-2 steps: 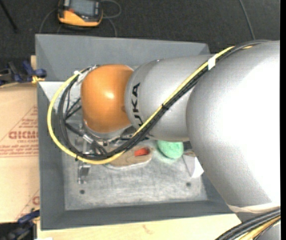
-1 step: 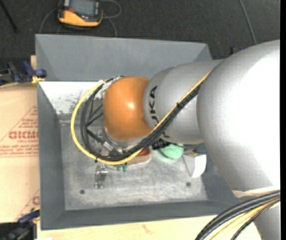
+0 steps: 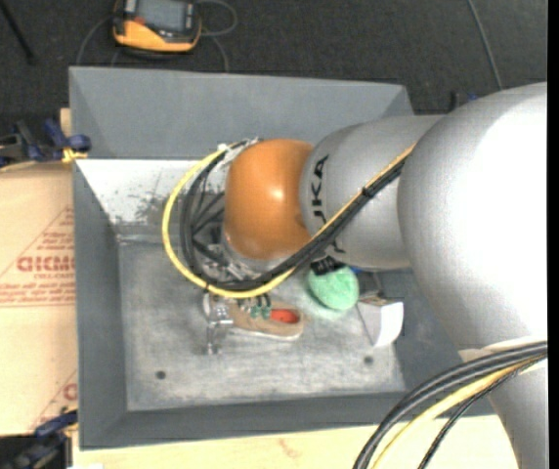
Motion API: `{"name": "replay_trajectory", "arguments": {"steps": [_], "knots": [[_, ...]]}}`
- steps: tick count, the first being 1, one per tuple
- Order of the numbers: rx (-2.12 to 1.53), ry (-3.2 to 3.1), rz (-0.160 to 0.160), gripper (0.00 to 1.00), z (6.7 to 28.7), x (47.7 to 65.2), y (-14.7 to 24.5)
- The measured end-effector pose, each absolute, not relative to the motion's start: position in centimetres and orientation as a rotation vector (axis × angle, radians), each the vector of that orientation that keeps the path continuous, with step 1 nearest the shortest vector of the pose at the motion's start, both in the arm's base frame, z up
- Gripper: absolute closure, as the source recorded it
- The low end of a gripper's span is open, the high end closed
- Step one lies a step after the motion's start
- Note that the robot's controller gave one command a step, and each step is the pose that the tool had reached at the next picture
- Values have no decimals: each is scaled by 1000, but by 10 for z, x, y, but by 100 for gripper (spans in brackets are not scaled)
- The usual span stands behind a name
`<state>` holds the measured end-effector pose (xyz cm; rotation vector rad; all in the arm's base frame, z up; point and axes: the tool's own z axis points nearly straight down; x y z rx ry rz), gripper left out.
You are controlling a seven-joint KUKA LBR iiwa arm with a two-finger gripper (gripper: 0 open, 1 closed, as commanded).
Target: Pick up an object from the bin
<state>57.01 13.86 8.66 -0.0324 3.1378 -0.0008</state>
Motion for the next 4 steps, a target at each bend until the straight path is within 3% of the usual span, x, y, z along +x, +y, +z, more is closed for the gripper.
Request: {"name": "replay_trajectory", "arguments": {"steps": [1,2,4], "knots": [[65,3138,1,0,86,578,124],[-203,3149,19,100,73,611,88],[-187,3141,6,100,86,607,84]]}}
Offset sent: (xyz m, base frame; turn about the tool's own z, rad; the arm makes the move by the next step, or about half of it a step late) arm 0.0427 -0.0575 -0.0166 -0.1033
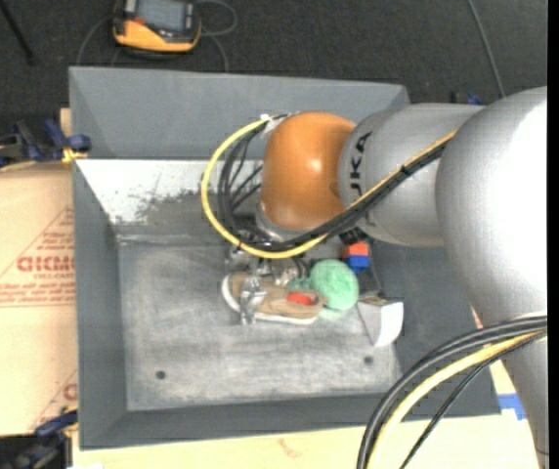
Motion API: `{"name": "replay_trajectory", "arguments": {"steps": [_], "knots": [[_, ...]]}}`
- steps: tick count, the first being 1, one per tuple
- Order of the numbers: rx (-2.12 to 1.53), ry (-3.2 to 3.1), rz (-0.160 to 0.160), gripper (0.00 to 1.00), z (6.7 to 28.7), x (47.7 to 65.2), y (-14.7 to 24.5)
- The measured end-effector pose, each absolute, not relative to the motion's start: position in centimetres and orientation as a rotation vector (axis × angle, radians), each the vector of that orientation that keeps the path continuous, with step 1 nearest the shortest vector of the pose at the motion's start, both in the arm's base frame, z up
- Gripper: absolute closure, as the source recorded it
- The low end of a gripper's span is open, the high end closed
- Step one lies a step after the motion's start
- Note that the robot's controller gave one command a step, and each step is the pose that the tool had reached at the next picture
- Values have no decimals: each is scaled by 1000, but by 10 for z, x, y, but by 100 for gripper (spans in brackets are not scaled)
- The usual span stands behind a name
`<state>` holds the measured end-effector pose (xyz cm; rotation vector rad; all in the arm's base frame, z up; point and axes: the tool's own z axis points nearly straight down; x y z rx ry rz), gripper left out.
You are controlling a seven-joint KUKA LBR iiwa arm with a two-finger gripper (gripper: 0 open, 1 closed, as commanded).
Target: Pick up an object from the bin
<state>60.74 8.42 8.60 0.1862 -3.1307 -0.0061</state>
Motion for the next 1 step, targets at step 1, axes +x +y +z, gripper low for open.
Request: {"name": "replay_trajectory", "arguments": {"steps": [1], "knots": [[223,-3131,1,100,121,613,81]]}}
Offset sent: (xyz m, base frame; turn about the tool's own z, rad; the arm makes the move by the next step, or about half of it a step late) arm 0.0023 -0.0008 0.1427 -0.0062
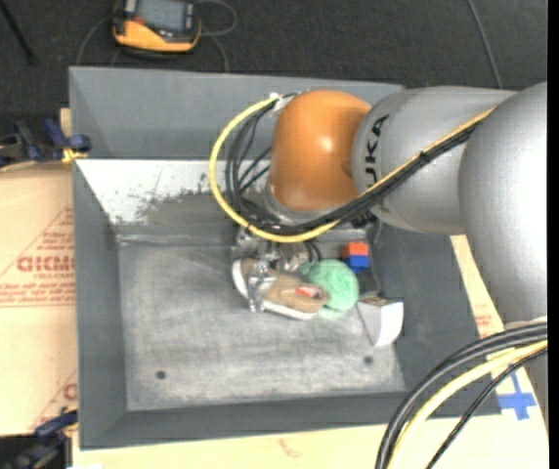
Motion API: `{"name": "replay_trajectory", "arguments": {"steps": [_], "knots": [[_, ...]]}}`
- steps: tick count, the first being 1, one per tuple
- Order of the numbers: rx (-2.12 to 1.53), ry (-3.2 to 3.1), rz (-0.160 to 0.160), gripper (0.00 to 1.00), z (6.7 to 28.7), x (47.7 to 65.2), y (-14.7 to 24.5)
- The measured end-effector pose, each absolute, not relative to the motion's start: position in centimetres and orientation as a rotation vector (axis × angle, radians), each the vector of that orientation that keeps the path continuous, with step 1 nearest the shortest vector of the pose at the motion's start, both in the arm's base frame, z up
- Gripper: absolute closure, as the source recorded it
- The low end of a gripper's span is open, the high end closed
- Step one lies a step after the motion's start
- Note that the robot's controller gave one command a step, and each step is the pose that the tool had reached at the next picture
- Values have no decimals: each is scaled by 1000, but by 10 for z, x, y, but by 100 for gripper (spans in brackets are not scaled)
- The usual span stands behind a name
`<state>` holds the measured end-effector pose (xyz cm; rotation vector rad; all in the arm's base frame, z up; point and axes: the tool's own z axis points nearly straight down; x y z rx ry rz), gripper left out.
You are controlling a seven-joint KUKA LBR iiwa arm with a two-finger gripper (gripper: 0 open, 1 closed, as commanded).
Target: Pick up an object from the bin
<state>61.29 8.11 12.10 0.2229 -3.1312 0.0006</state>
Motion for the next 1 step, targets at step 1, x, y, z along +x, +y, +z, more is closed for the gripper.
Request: {"name": "replay_trajectory", "arguments": {"steps": [1], "knots": [[195,-3138,-1,100,229,611,83]]}}
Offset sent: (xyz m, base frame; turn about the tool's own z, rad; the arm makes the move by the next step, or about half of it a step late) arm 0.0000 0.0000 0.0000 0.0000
